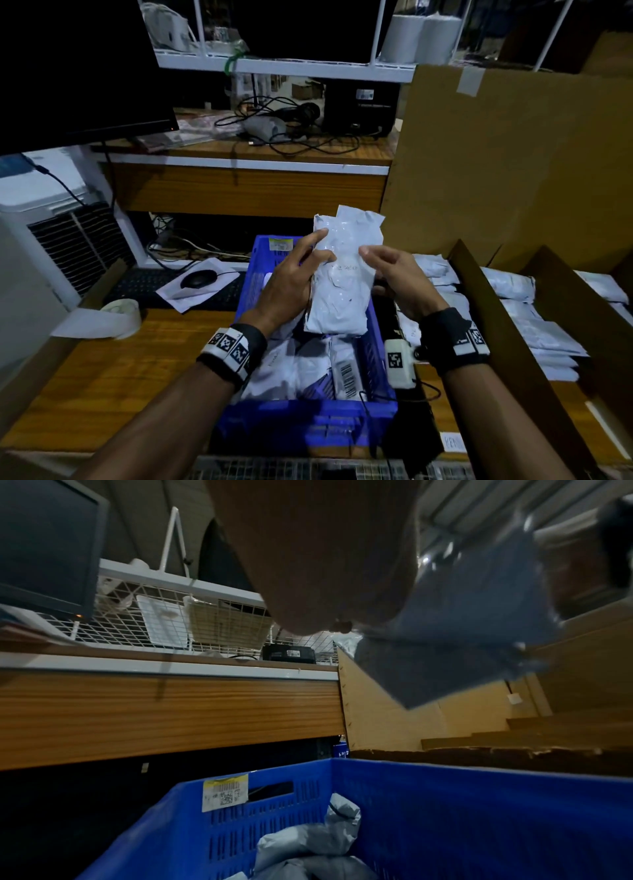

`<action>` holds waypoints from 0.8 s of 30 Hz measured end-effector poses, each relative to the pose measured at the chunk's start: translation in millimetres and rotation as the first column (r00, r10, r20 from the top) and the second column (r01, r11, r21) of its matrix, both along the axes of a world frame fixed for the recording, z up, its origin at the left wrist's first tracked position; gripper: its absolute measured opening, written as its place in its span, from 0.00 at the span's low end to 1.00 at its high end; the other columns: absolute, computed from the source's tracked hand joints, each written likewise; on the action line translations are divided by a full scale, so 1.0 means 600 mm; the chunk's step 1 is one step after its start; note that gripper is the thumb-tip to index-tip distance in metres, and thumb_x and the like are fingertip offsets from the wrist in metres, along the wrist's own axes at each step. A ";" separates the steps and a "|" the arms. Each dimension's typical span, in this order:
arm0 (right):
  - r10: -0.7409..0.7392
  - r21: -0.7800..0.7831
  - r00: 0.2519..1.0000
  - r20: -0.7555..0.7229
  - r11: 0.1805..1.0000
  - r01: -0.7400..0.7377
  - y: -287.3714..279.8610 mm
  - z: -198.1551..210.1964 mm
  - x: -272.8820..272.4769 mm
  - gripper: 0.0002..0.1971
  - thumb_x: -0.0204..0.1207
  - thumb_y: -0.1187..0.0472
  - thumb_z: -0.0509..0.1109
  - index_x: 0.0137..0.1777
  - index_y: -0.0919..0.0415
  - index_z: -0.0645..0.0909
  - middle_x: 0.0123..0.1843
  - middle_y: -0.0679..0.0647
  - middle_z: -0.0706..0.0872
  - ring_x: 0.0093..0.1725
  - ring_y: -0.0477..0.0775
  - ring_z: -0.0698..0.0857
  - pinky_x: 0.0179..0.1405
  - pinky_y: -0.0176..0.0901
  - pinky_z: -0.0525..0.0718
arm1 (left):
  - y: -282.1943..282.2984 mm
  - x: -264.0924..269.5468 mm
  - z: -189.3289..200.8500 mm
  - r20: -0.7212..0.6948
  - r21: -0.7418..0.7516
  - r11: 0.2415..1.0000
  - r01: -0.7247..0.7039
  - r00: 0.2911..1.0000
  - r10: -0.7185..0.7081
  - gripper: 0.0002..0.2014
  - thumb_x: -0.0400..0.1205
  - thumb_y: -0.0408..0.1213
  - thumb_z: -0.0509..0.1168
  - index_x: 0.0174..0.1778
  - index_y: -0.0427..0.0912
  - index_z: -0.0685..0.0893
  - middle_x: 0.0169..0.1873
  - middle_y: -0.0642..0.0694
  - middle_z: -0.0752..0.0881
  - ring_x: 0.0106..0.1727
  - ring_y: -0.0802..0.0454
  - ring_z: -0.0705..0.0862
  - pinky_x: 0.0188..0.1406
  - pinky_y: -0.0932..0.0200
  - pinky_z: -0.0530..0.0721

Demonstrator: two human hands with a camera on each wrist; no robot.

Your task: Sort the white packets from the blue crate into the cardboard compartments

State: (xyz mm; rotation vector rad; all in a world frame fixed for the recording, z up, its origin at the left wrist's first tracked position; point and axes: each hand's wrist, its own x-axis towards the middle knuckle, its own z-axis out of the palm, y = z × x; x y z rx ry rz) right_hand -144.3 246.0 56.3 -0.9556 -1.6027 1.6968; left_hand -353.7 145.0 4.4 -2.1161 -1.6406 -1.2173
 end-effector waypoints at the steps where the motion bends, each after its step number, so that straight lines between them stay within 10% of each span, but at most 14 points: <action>1: -0.024 0.034 1.000 -0.001 0.999 0.024 -0.001 0.000 0.001 0.19 0.80 0.52 0.81 0.67 0.59 0.87 0.60 0.56 0.94 0.54 0.53 0.95 0.45 0.47 0.90 | -0.001 0.000 0.001 0.023 -0.019 1.000 0.025 0.999 -0.024 0.21 0.83 0.17 0.65 0.69 0.41 0.85 0.89 0.46 0.66 0.86 0.46 0.74 0.75 0.52 0.82; 7: -0.100 0.227 0.994 -0.040 0.968 0.107 -0.002 -0.006 -0.003 0.23 0.73 0.63 0.87 0.67 0.56 0.87 0.56 0.54 0.95 0.55 0.52 0.94 0.48 0.44 0.92 | -0.001 0.026 0.016 0.453 0.022 0.999 0.042 0.890 -0.048 0.15 0.87 0.19 0.63 0.63 0.38 0.87 0.80 0.46 0.75 0.75 0.66 0.79 0.68 0.62 0.84; 11: -0.097 0.338 0.995 -0.039 0.935 0.104 0.000 -0.008 -0.010 0.23 0.73 0.60 0.88 0.67 0.49 0.88 0.61 0.50 0.92 0.61 0.67 0.88 0.62 0.59 0.92 | 0.013 0.031 0.020 0.724 -0.053 0.992 0.110 0.689 -0.038 0.25 0.85 0.40 0.77 0.75 0.52 0.75 0.78 0.51 0.75 0.72 0.52 0.85 0.63 0.47 0.92; 16: -0.010 0.318 0.991 -0.133 0.947 0.052 0.006 -0.006 -0.004 0.21 0.80 0.69 0.80 0.71 0.54 0.86 0.64 0.50 0.91 0.66 0.77 0.84 0.70 0.66 0.87 | 0.018 0.021 0.036 0.855 -0.086 0.975 0.206 0.517 -0.034 0.36 0.84 0.33 0.78 0.83 0.50 0.67 0.73 0.45 0.82 0.68 0.52 0.89 0.65 0.47 0.91; 24: 0.033 0.304 0.985 -0.168 0.953 0.020 0.005 -0.005 -0.005 0.26 0.74 0.57 0.86 0.72 0.45 0.85 0.67 0.88 0.73 0.64 0.96 0.72 0.58 0.96 0.75 | 0.023 0.004 0.045 0.870 -0.147 0.956 0.252 0.493 0.004 0.34 0.82 0.50 0.78 0.84 0.47 0.77 0.74 0.42 0.86 0.76 0.47 0.85 0.76 0.38 0.84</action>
